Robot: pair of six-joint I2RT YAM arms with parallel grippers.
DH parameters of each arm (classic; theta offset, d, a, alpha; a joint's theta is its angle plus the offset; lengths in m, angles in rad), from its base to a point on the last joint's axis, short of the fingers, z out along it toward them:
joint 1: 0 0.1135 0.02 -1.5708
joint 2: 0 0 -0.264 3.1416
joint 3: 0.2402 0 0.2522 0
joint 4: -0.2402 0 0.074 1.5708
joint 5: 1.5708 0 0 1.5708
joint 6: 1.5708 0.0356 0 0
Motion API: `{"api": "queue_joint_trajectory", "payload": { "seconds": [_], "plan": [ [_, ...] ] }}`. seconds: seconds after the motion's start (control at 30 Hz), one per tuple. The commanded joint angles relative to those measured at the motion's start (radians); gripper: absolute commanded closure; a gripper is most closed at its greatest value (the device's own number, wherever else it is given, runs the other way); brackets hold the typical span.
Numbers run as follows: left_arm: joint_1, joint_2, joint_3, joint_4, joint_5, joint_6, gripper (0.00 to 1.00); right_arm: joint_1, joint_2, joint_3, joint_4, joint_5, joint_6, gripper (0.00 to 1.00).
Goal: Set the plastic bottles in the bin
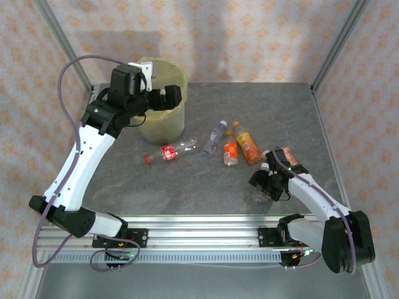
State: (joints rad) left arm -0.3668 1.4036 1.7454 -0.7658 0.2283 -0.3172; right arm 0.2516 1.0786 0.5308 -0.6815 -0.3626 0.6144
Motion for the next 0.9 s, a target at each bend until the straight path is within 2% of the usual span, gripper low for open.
{"api": "queue_joint_trajectory", "payload": {
  "seconds": [0.0,0.23,0.43,0.57,0.7,0.77,0.87],
  "plan": [
    [-0.006,0.009,0.016,0.028,-0.016,-0.016,0.0,0.016,0.015,-0.014,0.017,0.061,0.021,0.27],
    [-0.006,0.009,0.012,0.031,-0.038,-0.029,0.0,0.03,0.036,-0.038,0.054,0.083,0.026,0.32],
    [-0.006,0.014,0.016,0.026,-0.052,-0.036,0.0,0.1,0.072,-0.028,0.067,0.14,0.037,0.35],
    [-0.006,0.014,0.015,0.024,-0.052,-0.039,0.0,0.143,0.117,-0.01,0.061,0.18,0.044,0.26],
    [-0.006,0.011,0.014,0.022,-0.056,-0.038,0.0,0.171,0.174,0.007,0.071,0.203,0.044,0.24],
    [-0.006,0.009,0.014,0.02,-0.06,-0.039,0.0,0.181,0.201,0.016,0.077,0.206,0.041,0.26],
    [-0.006,0.008,0.016,0.016,-0.066,-0.037,0.0,0.2,0.226,0.04,0.069,0.214,0.035,0.36]
  ]
}}
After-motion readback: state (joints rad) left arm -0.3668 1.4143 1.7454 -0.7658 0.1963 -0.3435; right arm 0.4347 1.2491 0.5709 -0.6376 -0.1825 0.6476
